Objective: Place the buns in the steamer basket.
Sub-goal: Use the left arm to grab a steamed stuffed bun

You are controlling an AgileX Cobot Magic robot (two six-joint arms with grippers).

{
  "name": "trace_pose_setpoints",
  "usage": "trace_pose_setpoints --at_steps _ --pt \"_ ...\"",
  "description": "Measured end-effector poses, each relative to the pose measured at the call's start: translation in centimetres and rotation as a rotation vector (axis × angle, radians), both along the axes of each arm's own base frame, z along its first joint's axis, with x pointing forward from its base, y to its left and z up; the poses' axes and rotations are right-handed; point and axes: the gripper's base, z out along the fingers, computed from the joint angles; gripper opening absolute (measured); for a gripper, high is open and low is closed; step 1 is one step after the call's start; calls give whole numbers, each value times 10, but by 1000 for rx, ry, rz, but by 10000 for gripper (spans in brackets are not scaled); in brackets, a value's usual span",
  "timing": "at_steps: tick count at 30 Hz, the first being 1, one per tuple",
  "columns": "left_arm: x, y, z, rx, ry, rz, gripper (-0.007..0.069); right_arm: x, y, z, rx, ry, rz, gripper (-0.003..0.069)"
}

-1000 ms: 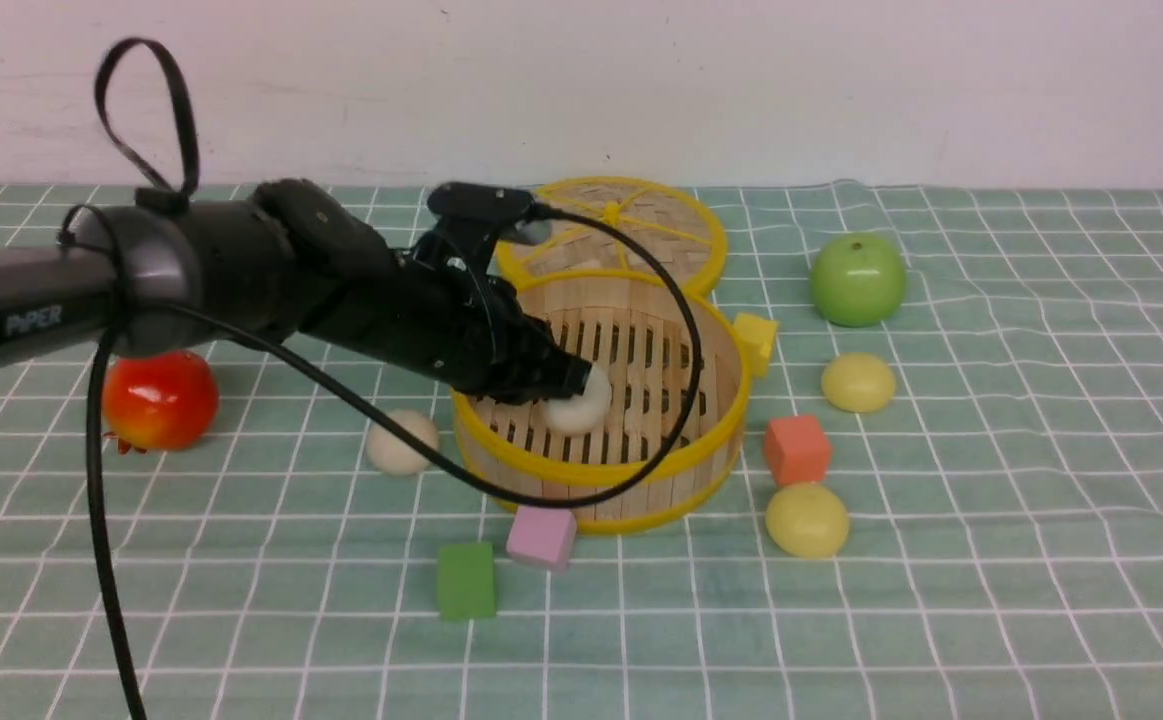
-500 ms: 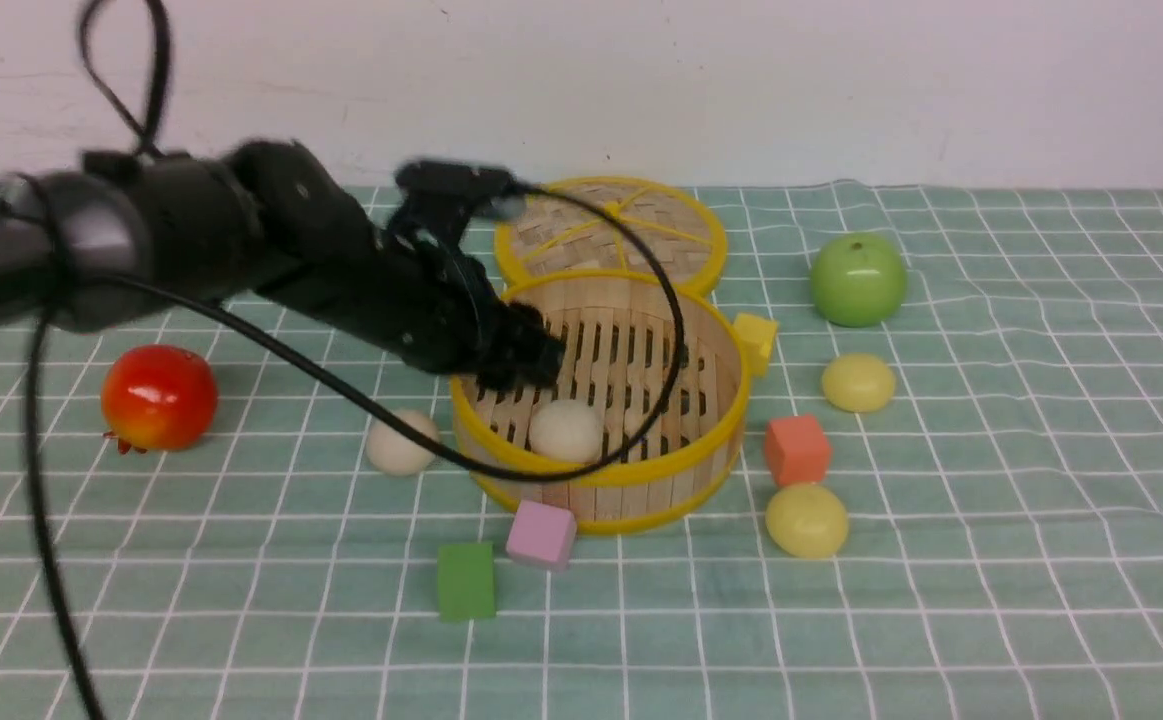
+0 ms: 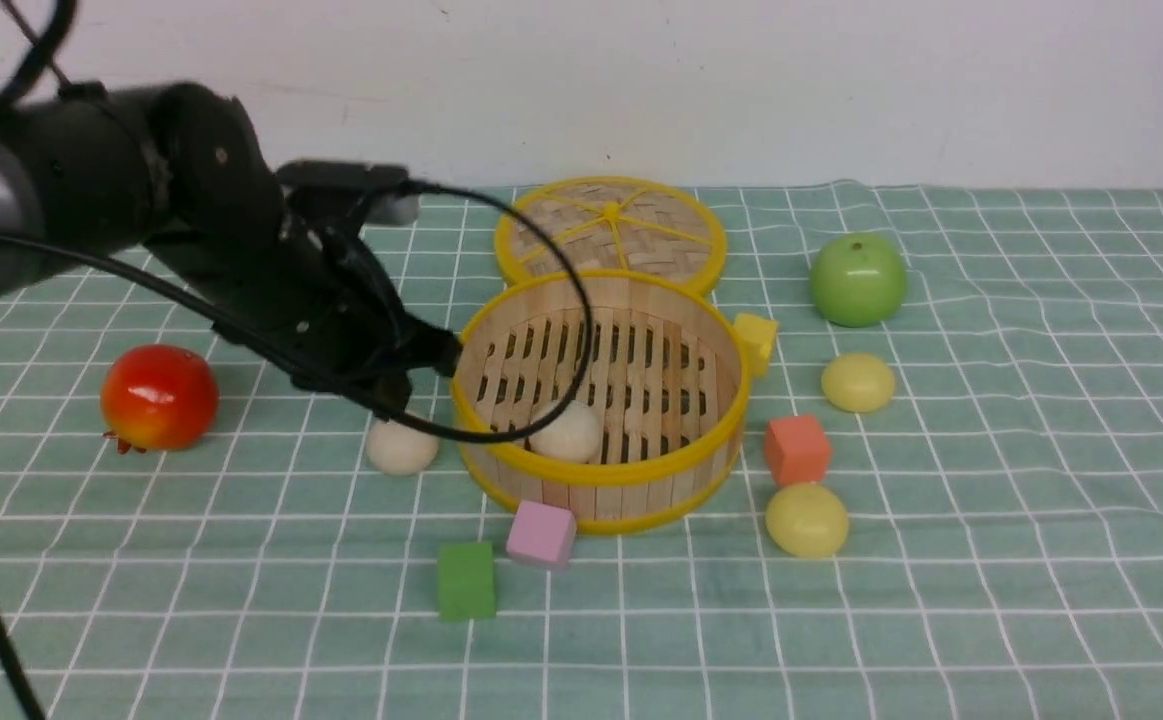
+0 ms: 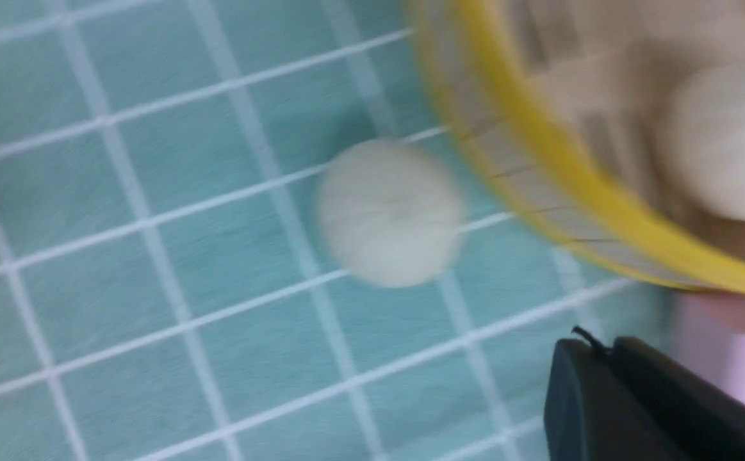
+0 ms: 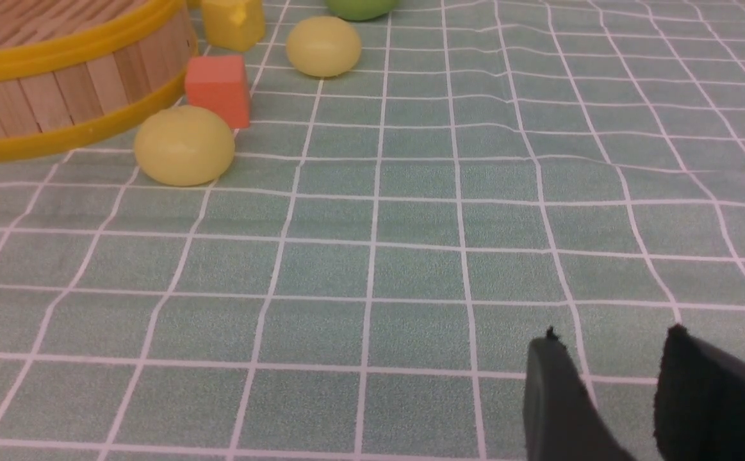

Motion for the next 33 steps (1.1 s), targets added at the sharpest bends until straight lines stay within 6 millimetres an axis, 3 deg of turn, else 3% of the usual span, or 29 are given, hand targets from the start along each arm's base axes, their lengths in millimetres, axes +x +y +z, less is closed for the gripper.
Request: trace_pose_setpoints --at_steps 5,11,17,33 --pt "15 8 -22 5 -3 46 171 0 0 0 0 0 0 240" --pt "26 6 -31 -6 -73 64 277 0 0 0 0 0 0 240" --pt "30 5 -41 -16 -65 75 288 0 0 0 0 0 0 240" --pt "32 3 -42 -23 -84 51 288 0 0 0 0 0 0 240"
